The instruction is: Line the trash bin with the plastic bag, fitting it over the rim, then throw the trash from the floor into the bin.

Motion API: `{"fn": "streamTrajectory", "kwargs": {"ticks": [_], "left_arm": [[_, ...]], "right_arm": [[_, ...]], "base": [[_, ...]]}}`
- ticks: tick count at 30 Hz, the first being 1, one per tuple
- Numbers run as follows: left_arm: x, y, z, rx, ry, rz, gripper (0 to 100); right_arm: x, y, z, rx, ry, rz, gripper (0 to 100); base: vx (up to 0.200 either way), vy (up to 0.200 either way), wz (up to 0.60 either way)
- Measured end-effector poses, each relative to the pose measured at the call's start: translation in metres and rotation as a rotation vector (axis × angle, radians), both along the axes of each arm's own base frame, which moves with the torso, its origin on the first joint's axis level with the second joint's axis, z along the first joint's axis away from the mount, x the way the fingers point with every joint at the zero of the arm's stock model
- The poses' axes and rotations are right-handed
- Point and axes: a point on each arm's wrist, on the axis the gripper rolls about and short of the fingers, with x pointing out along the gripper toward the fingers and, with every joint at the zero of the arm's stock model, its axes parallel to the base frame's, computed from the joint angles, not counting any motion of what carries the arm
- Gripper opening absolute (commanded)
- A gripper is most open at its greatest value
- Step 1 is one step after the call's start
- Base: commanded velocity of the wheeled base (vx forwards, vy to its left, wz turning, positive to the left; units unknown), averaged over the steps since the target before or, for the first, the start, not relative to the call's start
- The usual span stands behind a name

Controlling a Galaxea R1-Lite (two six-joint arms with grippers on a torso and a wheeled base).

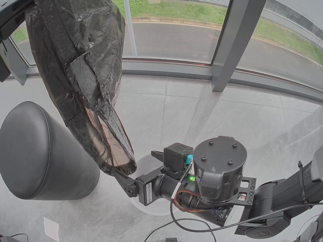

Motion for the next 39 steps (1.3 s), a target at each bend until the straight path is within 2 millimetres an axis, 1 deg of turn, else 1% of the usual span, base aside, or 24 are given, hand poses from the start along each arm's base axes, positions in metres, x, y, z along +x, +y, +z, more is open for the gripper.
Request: {"fn": "streamTrajectory", "kwargs": {"ticks": [8,17,24,31,32,39], "left_arm": [[-0.006,0.003,-0.001,-0.034,0.038,-0.111,0],[-0.012,0.008,-0.004,-0.043,0.042,-0.14,0],[-0.016,0.012,-0.005,-0.051,0.043,-0.159,0],[-0.016,0.013,-0.005,-0.051,0.043,-0.159,0],[-0.016,0.013,-0.005,-0.051,0.044,-0.159,0],[-0.015,0.012,-0.005,-0.05,0.046,-0.157,0]], "right_arm": [[0.009,0.003,-0.003,0.05,-0.038,-0.052,100],[0.016,0.012,-0.016,0.033,-0.04,-0.093,100],[0.019,0.019,-0.013,0.056,-0.063,-0.154,100],[0.017,0.024,-0.014,0.044,-0.082,-0.154,100],[0.016,0.026,-0.015,0.043,-0.082,-0.15,0],[0.012,0.028,-0.015,0.042,-0.081,-0.137,0]], "base": [[0.0,0.0,0.0],[0.0,0.0,0.0],[0.0,0.0,0.0],[0.0,0.0,0.0],[0.0,0.0,0.0],[0.0,0.0,0.0]]}}
